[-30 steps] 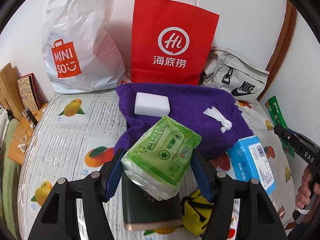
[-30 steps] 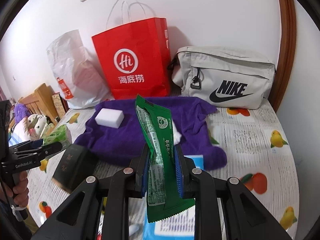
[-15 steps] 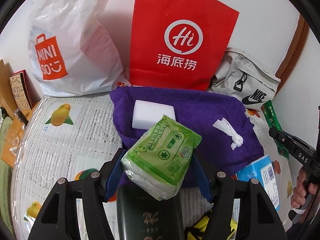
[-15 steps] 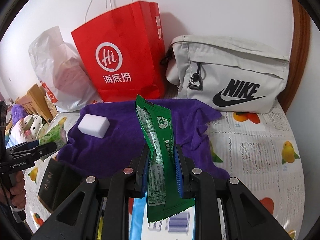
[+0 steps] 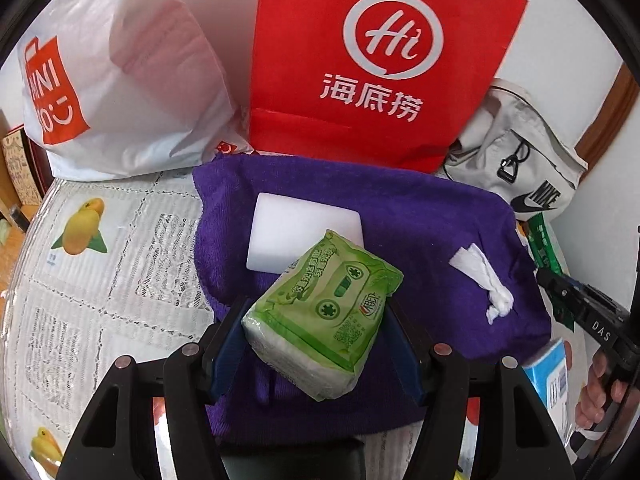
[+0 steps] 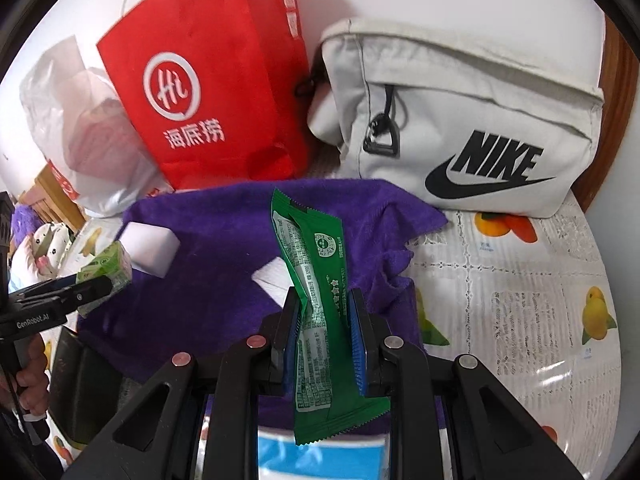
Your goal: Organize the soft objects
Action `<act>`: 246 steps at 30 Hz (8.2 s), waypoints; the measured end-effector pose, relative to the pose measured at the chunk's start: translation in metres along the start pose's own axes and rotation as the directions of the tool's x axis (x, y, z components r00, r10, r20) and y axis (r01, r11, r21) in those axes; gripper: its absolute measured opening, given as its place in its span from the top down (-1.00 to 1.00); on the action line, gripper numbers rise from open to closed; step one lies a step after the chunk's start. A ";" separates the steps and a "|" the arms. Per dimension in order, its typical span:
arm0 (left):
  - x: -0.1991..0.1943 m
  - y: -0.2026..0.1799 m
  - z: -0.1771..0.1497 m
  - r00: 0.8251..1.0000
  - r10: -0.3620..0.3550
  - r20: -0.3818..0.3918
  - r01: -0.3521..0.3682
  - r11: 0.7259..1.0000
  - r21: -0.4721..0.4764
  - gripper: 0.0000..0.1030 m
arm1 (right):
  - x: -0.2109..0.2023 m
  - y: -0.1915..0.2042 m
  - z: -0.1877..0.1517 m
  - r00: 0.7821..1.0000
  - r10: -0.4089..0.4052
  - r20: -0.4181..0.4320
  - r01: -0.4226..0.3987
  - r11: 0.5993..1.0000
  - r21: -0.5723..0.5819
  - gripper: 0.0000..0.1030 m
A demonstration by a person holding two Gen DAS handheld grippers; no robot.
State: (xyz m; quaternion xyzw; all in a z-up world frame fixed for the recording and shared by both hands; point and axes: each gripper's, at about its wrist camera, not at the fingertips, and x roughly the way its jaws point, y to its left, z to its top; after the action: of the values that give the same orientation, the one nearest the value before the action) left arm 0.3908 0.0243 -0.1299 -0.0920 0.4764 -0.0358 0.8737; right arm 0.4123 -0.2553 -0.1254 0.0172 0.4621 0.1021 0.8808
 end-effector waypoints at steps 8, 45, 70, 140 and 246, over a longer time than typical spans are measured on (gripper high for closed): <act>0.011 -0.001 0.005 1.000 0.000 -0.018 0.000 1.000 0.004 -0.22 | 0.020 -0.009 0.002 0.999 -0.003 -0.043 0.004 1.000 0.013 0.55; -0.012 -0.005 -0.009 0.997 0.047 -0.054 -0.045 0.998 0.040 -0.52 | -0.008 -0.006 -0.016 0.998 0.030 -0.051 -0.028 0.999 0.044 -0.07; -0.129 0.022 -0.135 0.999 0.015 0.032 -0.015 1.000 -0.006 -0.52 | -0.132 0.123 -0.180 0.991 0.136 0.015 -0.131 0.972 -0.194 -0.61; -0.072 -0.057 -0.217 0.981 -0.177 -0.077 0.186 0.974 0.130 0.12 | -0.152 0.026 -0.271 0.997 0.015 0.078 -0.016 1.000 0.010 -0.26; -0.043 -0.022 -0.006 0.994 -0.096 0.059 0.092 0.994 0.065 0.55 | -0.057 0.037 -0.022 0.991 0.044 0.123 -0.031 0.994 -0.106 -0.26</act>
State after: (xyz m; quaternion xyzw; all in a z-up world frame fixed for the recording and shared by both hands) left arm 0.3632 0.0087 -0.0937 -0.0882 0.4427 -0.0891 0.8879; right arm 0.3566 -0.2322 -0.0873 -0.0137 0.3996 0.1412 0.9056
